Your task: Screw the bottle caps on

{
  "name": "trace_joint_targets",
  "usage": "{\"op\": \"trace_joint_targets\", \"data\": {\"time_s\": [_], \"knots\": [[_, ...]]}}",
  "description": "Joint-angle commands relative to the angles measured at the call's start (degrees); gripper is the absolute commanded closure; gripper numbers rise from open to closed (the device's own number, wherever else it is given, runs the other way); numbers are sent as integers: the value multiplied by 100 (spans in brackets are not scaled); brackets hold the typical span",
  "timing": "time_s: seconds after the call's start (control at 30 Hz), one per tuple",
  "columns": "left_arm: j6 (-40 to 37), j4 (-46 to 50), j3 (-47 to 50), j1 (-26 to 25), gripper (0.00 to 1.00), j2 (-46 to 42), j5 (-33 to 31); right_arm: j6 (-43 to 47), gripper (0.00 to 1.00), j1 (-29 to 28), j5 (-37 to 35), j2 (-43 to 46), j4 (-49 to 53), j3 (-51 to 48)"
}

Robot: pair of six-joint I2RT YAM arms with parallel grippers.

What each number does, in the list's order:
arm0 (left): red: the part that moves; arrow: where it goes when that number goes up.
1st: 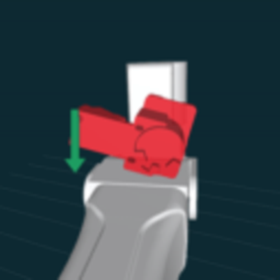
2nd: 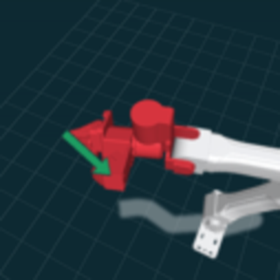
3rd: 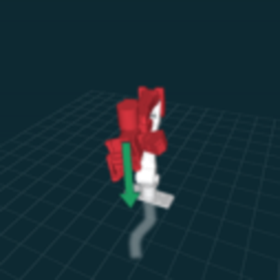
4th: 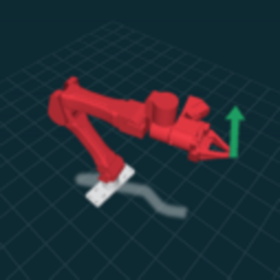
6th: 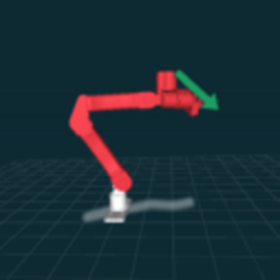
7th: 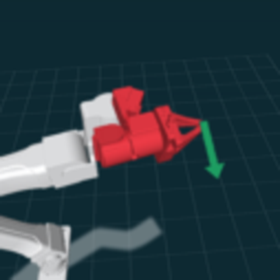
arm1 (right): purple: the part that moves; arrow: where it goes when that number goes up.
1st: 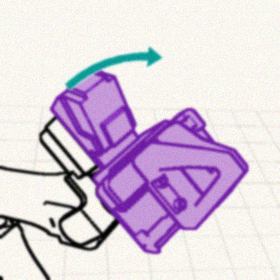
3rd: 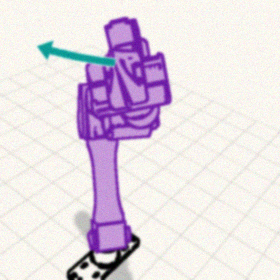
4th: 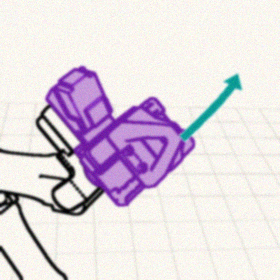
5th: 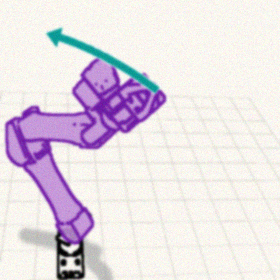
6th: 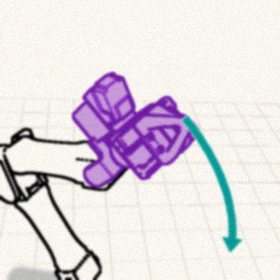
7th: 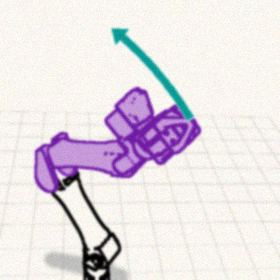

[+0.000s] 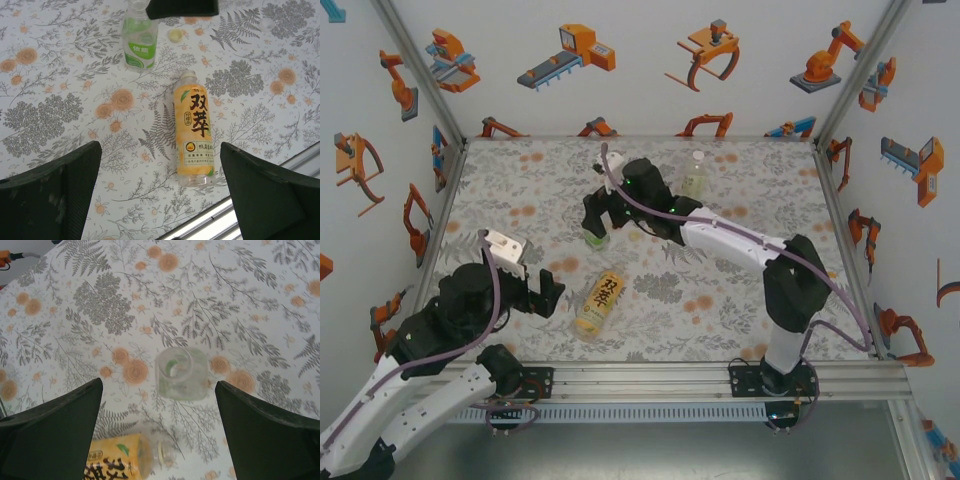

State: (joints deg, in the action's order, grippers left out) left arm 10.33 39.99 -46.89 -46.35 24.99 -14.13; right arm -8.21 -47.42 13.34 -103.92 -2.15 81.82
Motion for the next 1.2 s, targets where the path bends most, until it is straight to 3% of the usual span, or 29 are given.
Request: {"op": "trace_joint_targets", "data": {"time_s": [0.0,0.3,0.6,0.83,1.17], "knots": [[144,58,49,38,6,-88,-122,116,16,-145,-243,-401,-595,96],[119,70,118,38,6,-119,-266,53,20,-217,-550,-1127,-1035,96],[96,-28,220,38,6,-119,-283,-16,38,-219,-588,-1324,-1152,18],[58,-144,283,38,6,-113,-188,-19,49,-219,-529,-1100,-942,10],[-230,-715,510,38,6,-96,308,142,54,-221,-294,-149,-532,-268]]}}
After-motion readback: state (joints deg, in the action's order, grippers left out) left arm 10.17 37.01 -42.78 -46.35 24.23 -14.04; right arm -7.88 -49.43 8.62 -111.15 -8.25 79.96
